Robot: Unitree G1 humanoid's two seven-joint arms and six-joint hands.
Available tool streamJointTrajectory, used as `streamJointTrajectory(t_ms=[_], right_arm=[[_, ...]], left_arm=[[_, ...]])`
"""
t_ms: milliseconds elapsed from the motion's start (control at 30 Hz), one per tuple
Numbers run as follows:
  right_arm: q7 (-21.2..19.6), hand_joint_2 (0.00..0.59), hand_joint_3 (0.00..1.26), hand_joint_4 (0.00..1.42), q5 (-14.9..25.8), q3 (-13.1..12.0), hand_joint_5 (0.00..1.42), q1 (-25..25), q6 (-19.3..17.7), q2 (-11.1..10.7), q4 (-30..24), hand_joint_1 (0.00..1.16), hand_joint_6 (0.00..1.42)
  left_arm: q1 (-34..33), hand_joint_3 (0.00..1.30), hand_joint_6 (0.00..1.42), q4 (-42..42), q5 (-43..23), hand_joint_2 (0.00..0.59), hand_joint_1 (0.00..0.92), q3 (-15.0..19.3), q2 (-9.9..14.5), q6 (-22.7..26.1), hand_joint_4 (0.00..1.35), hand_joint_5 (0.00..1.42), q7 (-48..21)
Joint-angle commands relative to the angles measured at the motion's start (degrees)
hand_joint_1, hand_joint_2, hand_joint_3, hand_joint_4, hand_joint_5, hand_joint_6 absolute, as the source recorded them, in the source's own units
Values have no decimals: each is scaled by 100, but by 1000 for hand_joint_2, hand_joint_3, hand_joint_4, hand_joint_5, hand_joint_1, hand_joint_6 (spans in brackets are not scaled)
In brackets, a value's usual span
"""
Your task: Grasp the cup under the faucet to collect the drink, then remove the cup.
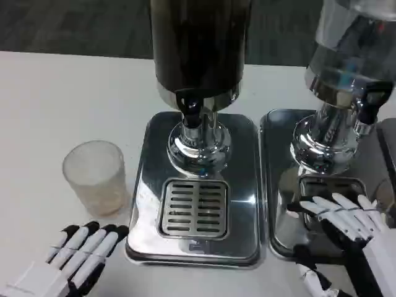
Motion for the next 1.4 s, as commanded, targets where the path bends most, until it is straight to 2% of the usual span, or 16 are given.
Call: streamJointTrajectory(t_ms=[33, 533, 733, 933, 1000, 1067, 1233, 1400], right_arm=[[-3, 455, 326, 236, 72, 2, 181, -11, 34, -24, -3, 343, 90], [-37, 455, 326, 236, 335, -29, 181, -76, 42, 31, 92, 343, 101], [94, 455, 326, 248, 264, 181, 193, -129, 154, 179, -52, 343, 108], [83, 455, 329, 255, 263, 181, 195, -48, 233, 224, -151, 343, 111], [60, 455, 333, 256, 278, 183, 195, -28, 243, 239, -159, 343, 111], [46, 455, 338, 257, 278, 191, 195, -22, 257, 253, -161, 343, 123], [10, 455, 339, 257, 291, 212, 195, -30, 272, 286, -123, 343, 126], [-17, 455, 339, 262, 304, 196, 195, -63, 252, 290, -75, 343, 127]], left_arm=[[-19, 0, 0, 76, -83, 95, 0, -34, 105, 24, 0, 0, 84], [-44, 0, 0, 138, -243, 95, 0, -18, 157, -65, 0, 0, 136], [-131, 0, 13, 289, -384, 86, 0, 36, 302, -136, 0, 0, 123], [-124, 0, 70, 348, -438, 79, 0, 48, 373, -184, 0, 0, 152], [-372, 0, 112, 841, -1324, 71, 0, 206, 214, -665, 0, 0, 398], [-572, 0, 156, 1200, -1806, 68, 0, 319, 124, -1013, 0, 0, 520], [-848, 0, 250, 1576, -2079, 57, 0, 501, 73, -1379, 0, 60, 550], [-1059, 0, 293, 1792, -2302, 53, 0, 600, 19, -1427, 0, 101, 457]])
